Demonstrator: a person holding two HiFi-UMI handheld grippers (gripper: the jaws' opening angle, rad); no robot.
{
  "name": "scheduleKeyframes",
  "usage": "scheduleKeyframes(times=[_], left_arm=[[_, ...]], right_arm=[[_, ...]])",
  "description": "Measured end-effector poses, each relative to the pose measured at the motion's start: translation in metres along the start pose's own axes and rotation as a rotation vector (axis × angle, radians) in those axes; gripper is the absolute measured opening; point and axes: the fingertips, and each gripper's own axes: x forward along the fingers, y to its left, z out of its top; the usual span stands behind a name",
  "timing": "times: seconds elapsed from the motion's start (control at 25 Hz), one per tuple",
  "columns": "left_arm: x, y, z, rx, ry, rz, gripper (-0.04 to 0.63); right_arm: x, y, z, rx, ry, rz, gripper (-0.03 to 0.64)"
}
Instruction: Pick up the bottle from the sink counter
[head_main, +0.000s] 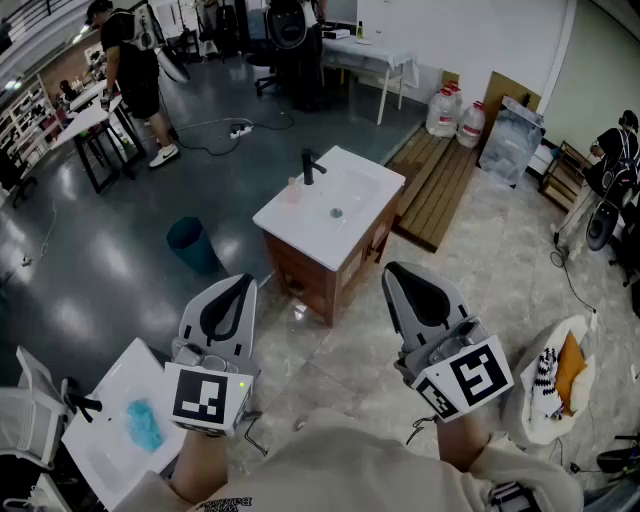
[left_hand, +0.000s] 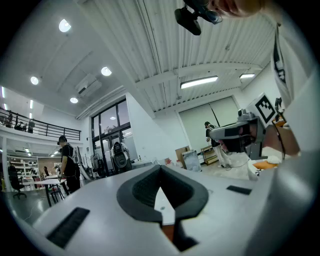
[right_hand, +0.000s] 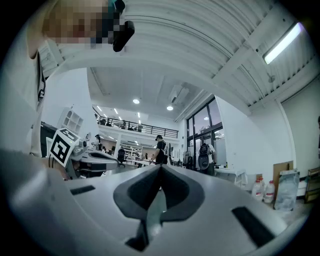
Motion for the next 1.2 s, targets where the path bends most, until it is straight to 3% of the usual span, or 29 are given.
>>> scheduleKeyframes(times=[0.56, 1.2], left_arm=[[0.011, 0.004, -0.012, 0.019, 0.023, 0.014, 0.005], [0.048, -0.046, -0.020, -0.004, 0.056, 0.020, 0.006]], right_arm=[[0.014, -0.008, -0.017, 0.033, 0.016, 0.013, -0.003], [-0.009, -0.058, -0.051, 0.066, 0.061, 0.050, -0.003]])
